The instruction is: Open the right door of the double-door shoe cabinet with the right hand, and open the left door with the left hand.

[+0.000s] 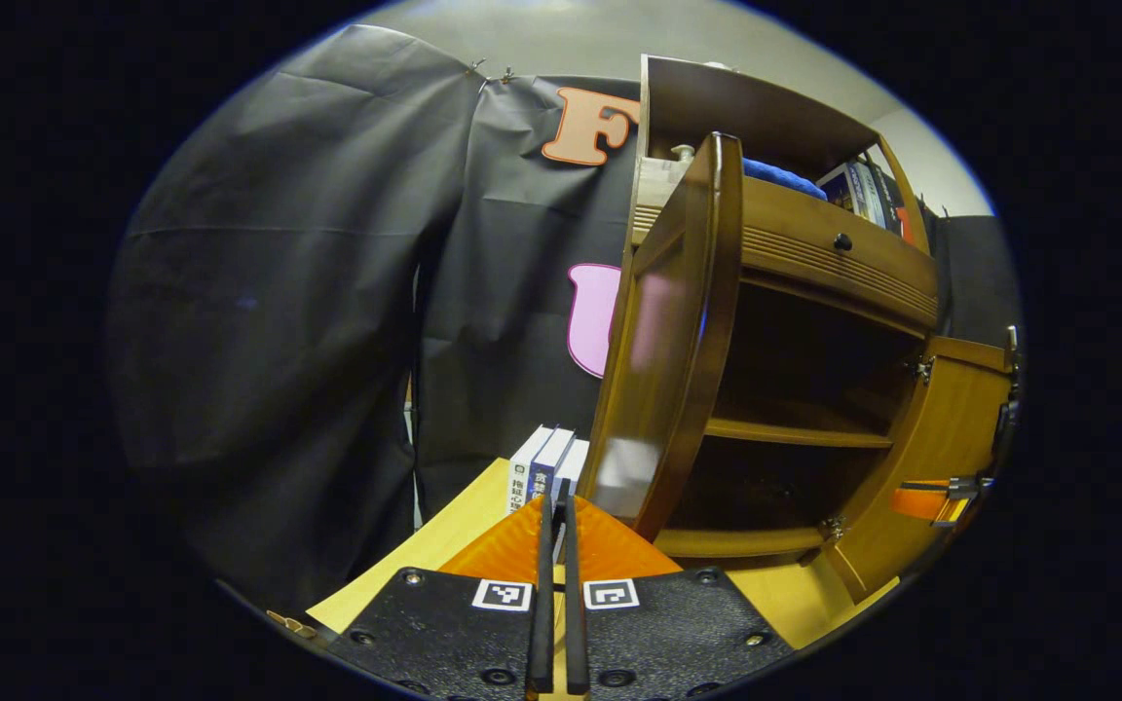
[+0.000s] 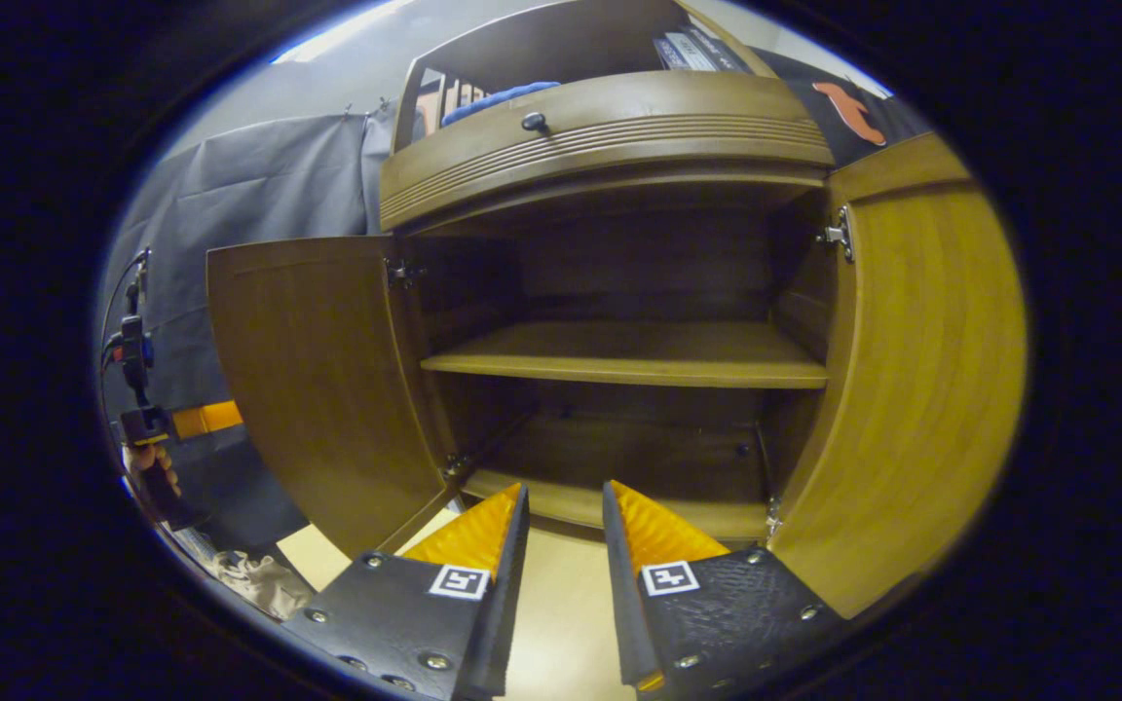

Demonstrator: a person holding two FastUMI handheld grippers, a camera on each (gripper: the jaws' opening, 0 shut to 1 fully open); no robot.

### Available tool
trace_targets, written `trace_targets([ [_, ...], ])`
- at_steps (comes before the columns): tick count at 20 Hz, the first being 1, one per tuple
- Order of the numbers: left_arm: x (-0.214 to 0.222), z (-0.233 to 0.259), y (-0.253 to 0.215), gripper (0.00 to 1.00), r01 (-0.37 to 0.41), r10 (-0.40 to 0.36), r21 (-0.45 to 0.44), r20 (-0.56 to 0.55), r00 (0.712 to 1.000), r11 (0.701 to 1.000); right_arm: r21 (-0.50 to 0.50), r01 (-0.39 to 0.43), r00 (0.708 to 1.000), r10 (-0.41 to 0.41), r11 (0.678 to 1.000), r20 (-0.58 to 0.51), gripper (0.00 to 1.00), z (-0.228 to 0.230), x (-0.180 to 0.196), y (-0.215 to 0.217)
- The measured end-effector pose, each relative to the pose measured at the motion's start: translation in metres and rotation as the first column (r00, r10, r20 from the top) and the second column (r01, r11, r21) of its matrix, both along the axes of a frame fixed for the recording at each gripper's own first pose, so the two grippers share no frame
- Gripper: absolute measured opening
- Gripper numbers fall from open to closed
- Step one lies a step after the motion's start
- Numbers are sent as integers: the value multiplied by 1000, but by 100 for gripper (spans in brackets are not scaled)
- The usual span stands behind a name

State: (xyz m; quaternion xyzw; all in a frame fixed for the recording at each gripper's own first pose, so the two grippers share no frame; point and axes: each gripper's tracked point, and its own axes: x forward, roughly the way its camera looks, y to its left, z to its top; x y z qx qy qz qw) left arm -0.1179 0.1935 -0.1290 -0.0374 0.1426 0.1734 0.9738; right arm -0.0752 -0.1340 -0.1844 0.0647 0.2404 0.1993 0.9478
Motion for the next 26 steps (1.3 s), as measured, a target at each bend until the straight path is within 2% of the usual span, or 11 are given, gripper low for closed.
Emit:
trace_targets([
  [2, -7, -1, 10, 1, -38, 38, 8, -7, 999, 999, -1, -5, 1000, 5, 1000, 0, 43, 0, 0, 1],
  [5, -23, 12, 24, 1, -114, 114, 4, 15, 993, 993, -4, -12, 1000, 12, 1000, -2, 43, -1, 0, 1],
  [7, -25, 27, 19, 1, -126, 127, -30, 62, 990, 992, -6, -16, 1000, 16, 1000, -5, 43, -1, 0, 2],
  [11, -16, 63, -2, 0, -122, 126, -40, 145, 981, 992, -11, -11, 1000, 11, 1000, 5, 43, 0, 1, 1],
  [12, -12, 74, -8, 0, -113, 116, -28, 169, 979, 993, -13, -5, 1000, 6, 1000, 12, 40, 0, 2, 0],
  [17, 16, 114, -60, 0, 11, -20, 39, 241, 970, 999, -16, 33, 999, -32, 999, 31, 43, 5, 4, -4],
  [18, 22, 116, -69, 0, 36, -45, 42, 245, 969, 998, -17, 48, 998, -47, 999, 42, 40, 8, 5, -5],
  [21, 42, 121, -92, 0, 100, -115, 71, 255, 960, 992, -33, 100, 991, -97, 994, 90, 40, 17, 9, -13],
  [22, 47, 120, -101, 1, 125, -140, 74, 253, 957, 989, -38, 120, 988, -115, 992, 106, 43, 26, 10, -18],
  [25, 62, 115, -122, 0, 190, -202, 69, 243, 949, 979, -30, 187, 973, -181, 982, 145, 40, 48, 6, -42],
  [26, 67, 113, -128, 0, 204, -214, 67, 240, 947, 977, -27, 216, 965, -209, 976, 157, 43, 54, 4, -49],
])
